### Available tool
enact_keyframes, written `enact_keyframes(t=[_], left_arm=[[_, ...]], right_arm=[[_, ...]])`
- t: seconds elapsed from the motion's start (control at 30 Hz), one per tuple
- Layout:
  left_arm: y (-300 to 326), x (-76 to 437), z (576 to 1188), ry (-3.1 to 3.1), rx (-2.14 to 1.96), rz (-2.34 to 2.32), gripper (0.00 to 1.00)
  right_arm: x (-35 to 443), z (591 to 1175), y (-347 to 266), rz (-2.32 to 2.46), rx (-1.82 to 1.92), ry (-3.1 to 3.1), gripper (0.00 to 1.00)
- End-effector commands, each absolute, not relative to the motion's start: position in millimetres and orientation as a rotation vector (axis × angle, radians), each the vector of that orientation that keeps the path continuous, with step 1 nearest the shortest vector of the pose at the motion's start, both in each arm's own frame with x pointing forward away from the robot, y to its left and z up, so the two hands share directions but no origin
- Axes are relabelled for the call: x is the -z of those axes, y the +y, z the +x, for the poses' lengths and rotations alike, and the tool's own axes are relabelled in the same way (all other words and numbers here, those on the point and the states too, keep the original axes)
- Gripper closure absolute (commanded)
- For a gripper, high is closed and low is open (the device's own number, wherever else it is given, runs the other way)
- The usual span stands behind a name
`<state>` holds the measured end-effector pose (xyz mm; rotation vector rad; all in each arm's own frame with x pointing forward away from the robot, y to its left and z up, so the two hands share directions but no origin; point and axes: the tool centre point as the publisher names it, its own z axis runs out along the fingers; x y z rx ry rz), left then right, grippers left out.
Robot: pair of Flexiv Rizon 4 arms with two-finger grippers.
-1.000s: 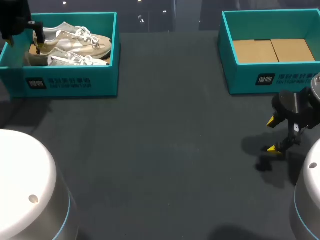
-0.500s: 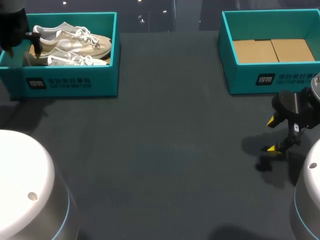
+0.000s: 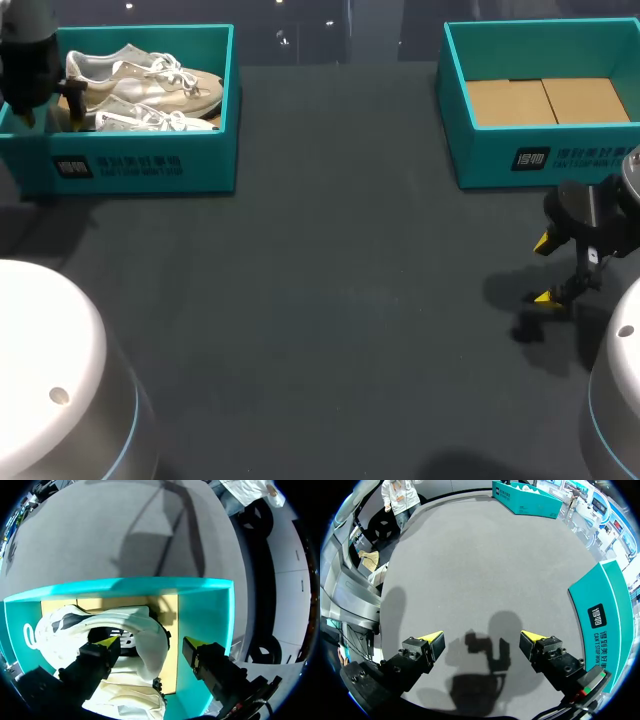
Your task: Take the shoe out of the shoebox, open the shoe tongue, remove and reinsert the insole, then place the shoe into the shoebox
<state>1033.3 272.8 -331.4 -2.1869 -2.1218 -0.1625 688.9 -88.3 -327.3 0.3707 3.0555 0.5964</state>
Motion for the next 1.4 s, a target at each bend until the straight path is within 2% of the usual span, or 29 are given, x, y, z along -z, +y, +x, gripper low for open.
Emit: enact_keyframes(t=[0.03,0.33,0.7,0.77,0.93,0.97,1.03,1.4], left_arm=[[276,337,1035,-2.119,0.158,-2.185,0.22],[279,349,1034,-2.114,0.159,-2.163,0.31],[280,363,1035,-2.103,0.165,-2.129,0.34],[280,364,1035,-2.102,0.166,-2.126,0.38],[282,366,1034,-2.099,0.163,-2.117,0.6],[283,366,1034,-2.097,0.16,-2.116,0.68],[285,367,1033,-2.088,0.156,-2.116,1.0],[298,359,1025,-2.061,0.141,-2.137,1.0]], right_arm=[[327,687,-88,0.371,-0.593,3.053,0.0],[327,687,-88,0.371,-0.593,3.053,0.0],[327,687,-88,0.371,-0.593,3.053,0.0],[327,687,-88,0.371,-0.593,3.053,0.0],[327,687,-88,0.371,-0.593,3.053,0.0],[327,687,-88,0.371,-0.593,3.053,0.0],[327,687,-88,0.371,-0.593,3.053,0.0],[327,687,-88,0.371,-0.593,3.053,0.0]])
